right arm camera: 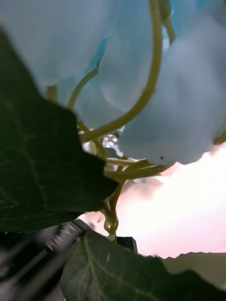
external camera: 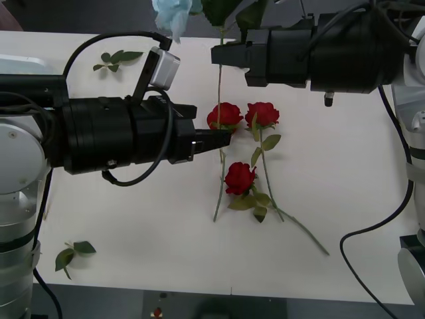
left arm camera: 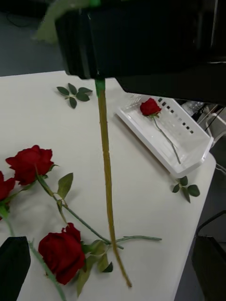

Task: Put the red flowers into the right box and the blue flowers into the left box

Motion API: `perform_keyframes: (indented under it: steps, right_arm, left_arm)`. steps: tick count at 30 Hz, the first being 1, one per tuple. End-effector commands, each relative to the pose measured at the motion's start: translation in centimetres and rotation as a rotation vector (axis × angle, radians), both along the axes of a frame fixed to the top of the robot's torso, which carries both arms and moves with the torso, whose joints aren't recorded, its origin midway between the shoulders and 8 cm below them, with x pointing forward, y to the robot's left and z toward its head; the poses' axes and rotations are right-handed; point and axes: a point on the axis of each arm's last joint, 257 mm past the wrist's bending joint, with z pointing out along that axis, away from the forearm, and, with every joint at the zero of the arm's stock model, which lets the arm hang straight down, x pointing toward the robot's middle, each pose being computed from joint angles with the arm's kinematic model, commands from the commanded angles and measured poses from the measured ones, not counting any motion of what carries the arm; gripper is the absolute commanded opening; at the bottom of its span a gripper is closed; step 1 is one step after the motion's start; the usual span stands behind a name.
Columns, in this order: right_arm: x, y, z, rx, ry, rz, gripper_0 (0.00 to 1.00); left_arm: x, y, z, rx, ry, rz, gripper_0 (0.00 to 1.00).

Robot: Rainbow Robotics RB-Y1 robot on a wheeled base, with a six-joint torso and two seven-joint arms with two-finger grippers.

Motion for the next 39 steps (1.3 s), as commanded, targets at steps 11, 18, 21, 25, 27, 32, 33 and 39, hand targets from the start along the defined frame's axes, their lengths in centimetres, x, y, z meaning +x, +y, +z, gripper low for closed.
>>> perform_keyframes:
  steps: [11, 18, 21, 25, 27, 32, 33, 39]
  right_arm:
    - [-3.1, 2.1, 4.8, 0.118, -0.052, 0.11, 0.0]
    - [-3.6, 2.3, 5.2, 0.137, -0.036, 0.125, 0.0]
    - [-3.6, 2.3, 5.2, 0.137, -0.036, 0.125, 0.0]
    - [-3.6, 2.3, 5.2, 0.137, -0.036, 0.125, 0.0]
    - [-3.6, 2.3, 5.2, 0.137, -0.036, 0.125, 0.0]
    - [-3.6, 2.3, 5.2, 0.137, -0.036, 0.125, 0.0]
    - [-3.6, 2.3, 5.2, 0.137, -0.036, 0.125, 0.27]
    - [-3.6, 2.3, 5.2, 0.137, -0.036, 0.125, 1.0]
  left_arm:
    - [-0.2, -3.7, 3.5, -0.104, -0.002, -0.014, 0.45]
    - [0.5, -3.6, 3.6, -0.116, -0.002, 0.001, 0.0]
    - [0.7, -3.4, 3.5, -0.112, -0.006, 0.008, 0.0]
    - [0.9, -3.3, 3.4, -0.105, -0.01, 0.017, 0.0]
    - [1.0, -3.2, 3.4, -0.101, -0.013, 0.02, 0.0]
    - [1.1, -2.8, 3.3, -0.095, -0.016, 0.025, 0.0]
    - [1.2, -2.7, 3.4, -0.098, -0.02, 0.025, 0.0]
    - [1.2, -1.2, 3.6, -0.094, -0.012, 0.021, 0.0]
